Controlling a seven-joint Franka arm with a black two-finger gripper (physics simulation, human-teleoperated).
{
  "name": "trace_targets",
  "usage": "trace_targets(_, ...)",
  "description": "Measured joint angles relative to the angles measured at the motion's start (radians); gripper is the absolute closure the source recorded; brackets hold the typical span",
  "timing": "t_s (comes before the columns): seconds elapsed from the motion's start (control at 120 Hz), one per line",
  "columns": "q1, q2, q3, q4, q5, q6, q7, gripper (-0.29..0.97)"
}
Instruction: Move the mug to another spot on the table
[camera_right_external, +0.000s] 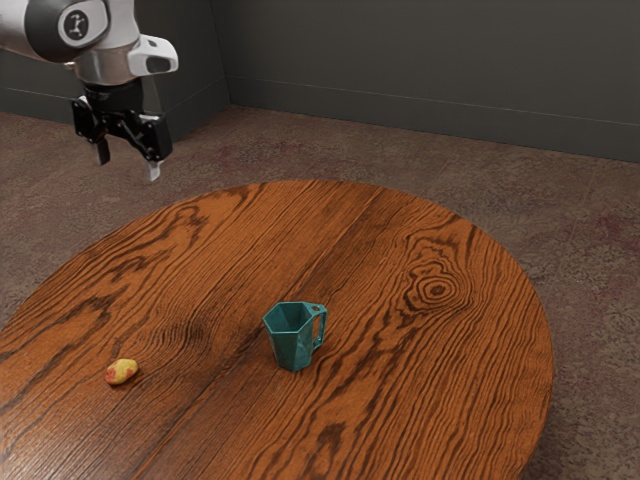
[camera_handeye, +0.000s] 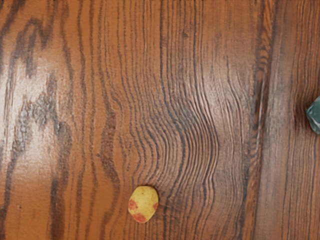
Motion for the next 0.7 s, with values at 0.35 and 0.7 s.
trace_targets(0.35,-0.129,0.092,-0.049,-0.004,-0.013,0.023,-0.031,0.00)
trace_targets(0.7,-0.225,0.269,-0.113,-0.092,-0.059,0.183,0.053,0.00)
